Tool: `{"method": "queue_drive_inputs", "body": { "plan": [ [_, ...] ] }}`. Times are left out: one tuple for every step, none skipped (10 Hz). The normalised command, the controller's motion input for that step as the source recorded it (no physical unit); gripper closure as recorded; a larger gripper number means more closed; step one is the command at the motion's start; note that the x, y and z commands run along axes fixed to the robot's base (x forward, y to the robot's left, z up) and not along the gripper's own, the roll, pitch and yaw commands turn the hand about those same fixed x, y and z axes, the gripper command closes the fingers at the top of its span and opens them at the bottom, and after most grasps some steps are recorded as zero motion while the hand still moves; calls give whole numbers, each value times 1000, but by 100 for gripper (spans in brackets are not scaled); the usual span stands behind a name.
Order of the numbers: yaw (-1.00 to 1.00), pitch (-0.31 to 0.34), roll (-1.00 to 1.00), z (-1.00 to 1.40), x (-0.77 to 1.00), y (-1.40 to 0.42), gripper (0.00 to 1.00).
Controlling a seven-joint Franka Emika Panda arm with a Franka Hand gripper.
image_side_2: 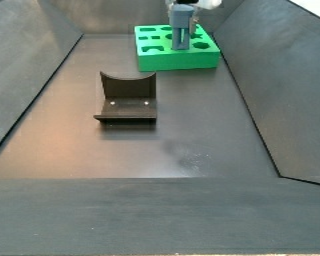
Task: Pick up the 3 prong object. Move up. Move to above the board. Insert the 3 prong object.
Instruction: Insert the 3 prong object.
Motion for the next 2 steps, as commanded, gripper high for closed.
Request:
{"method": "queue_drive_inputs", "body": {
  "plan": [
    [-14, 0, 0, 0, 0, 0, 100],
    [0, 0, 0, 0, 0, 0, 100]
  ]
}}
